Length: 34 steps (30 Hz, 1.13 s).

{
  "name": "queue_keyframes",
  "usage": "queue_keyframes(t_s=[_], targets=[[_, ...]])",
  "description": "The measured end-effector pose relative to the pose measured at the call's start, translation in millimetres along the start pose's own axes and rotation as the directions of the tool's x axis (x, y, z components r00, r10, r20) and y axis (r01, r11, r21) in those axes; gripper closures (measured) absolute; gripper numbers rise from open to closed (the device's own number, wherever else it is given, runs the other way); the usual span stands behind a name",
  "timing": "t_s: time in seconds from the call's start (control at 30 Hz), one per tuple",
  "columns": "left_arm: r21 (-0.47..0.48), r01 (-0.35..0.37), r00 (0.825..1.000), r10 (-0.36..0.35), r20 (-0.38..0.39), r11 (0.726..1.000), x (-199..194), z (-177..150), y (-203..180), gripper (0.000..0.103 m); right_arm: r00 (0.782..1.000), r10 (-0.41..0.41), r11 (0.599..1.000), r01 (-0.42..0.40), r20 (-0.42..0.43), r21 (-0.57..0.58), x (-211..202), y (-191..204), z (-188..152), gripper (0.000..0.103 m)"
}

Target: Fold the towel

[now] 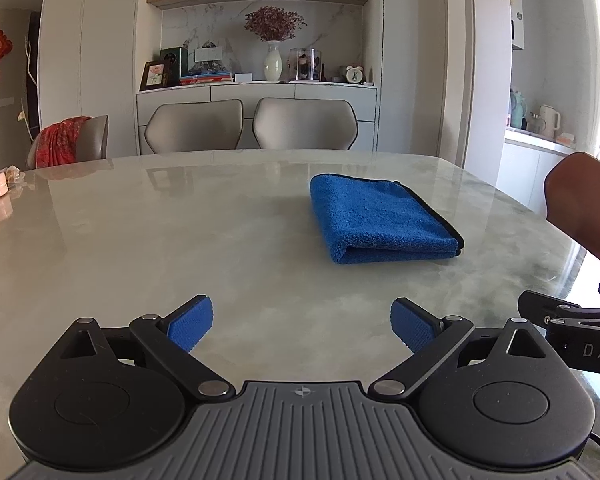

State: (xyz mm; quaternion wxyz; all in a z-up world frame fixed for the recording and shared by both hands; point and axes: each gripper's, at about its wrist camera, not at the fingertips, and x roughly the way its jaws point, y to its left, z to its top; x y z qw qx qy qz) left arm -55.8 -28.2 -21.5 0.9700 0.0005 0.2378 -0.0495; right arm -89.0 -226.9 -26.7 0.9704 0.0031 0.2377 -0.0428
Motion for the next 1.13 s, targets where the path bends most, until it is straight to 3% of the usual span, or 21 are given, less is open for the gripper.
queue_keyframes(t_s=[1.13], targets=[[0.031, -0.007, 1.000, 0.006, 0.025, 0.999, 0.3, 5.2, -6.7, 0.005, 0.997, 0.024, 0.999, -0.021, -0.070, 0.040, 6.4, -4.7, -1.3, 0.000]])
